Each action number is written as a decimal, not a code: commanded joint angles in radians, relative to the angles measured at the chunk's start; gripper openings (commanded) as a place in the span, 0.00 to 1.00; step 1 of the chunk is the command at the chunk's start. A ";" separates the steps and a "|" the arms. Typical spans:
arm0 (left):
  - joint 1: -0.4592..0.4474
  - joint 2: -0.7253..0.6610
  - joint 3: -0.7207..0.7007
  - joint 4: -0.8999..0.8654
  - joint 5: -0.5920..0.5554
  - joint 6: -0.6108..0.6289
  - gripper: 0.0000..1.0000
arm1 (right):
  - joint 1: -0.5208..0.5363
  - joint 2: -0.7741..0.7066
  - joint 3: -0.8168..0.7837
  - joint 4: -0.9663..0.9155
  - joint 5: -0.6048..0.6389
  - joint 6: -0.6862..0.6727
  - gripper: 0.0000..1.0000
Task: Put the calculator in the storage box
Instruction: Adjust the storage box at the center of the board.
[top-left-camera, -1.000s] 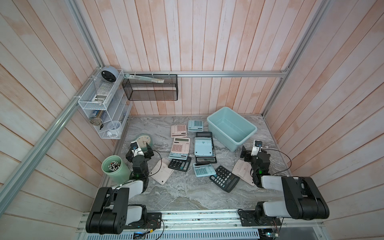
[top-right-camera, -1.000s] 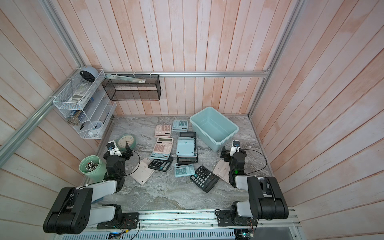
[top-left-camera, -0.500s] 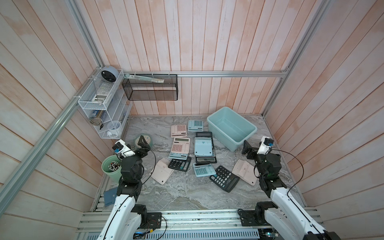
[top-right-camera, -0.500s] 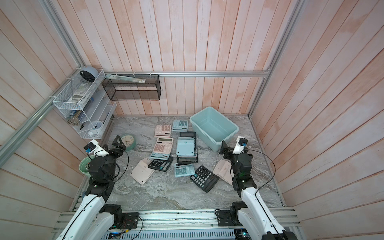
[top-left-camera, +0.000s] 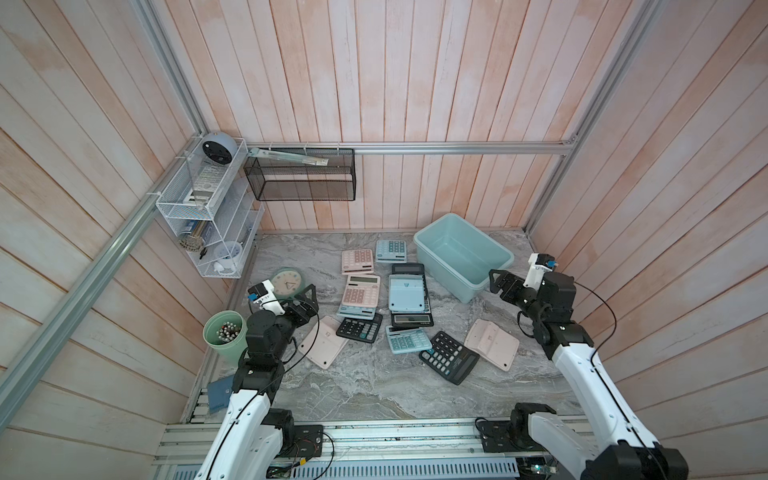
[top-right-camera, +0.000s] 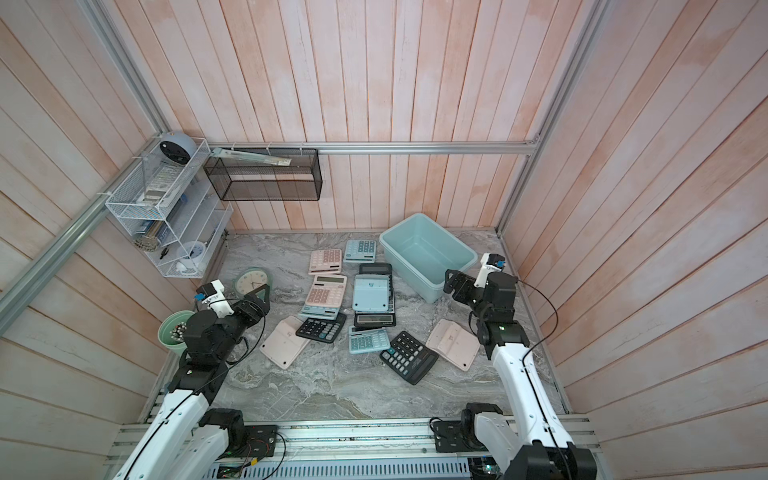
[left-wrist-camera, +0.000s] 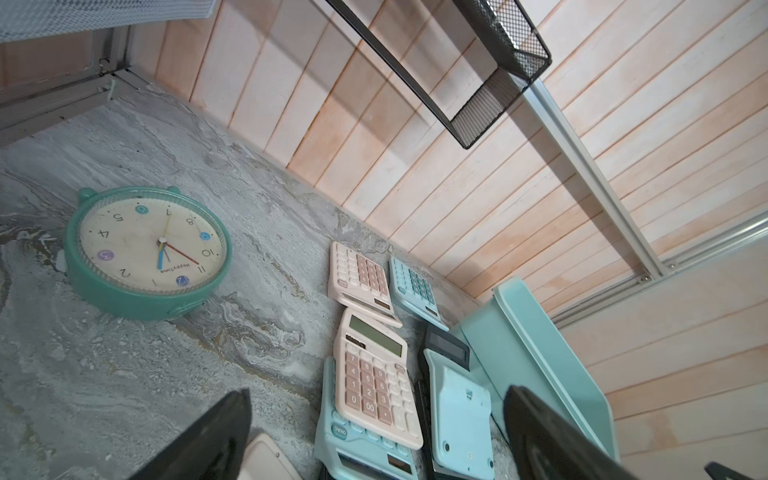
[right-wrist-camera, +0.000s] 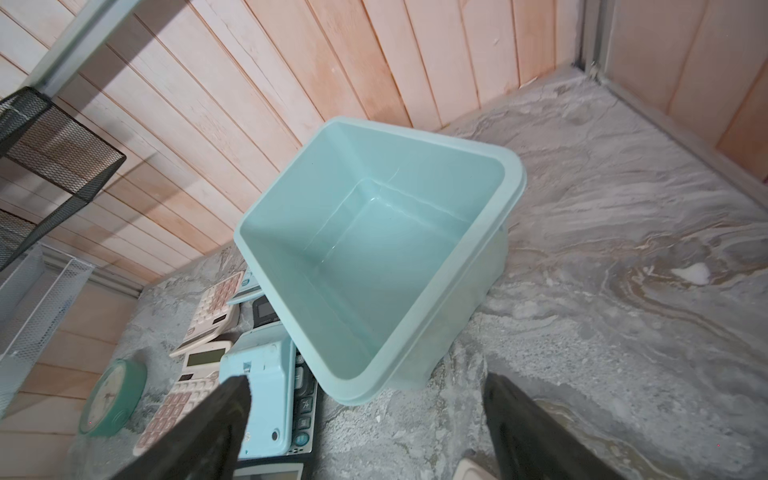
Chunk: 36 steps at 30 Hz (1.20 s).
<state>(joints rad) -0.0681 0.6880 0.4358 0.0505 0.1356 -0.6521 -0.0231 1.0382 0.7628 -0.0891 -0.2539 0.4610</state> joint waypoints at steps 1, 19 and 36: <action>-0.003 0.003 0.028 -0.066 0.065 0.044 1.00 | 0.021 0.098 0.133 -0.121 -0.097 -0.035 0.91; 0.054 0.108 -0.074 0.145 0.148 -0.146 1.00 | 0.325 0.659 0.761 -0.741 0.262 -0.345 0.88; 0.062 0.072 -0.097 0.164 0.159 -0.155 1.00 | 0.387 0.596 0.638 -0.800 0.211 -0.262 0.48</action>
<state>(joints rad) -0.0113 0.7685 0.3481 0.1944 0.2714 -0.8017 0.3519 1.6756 1.4178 -0.8410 -0.0135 0.1677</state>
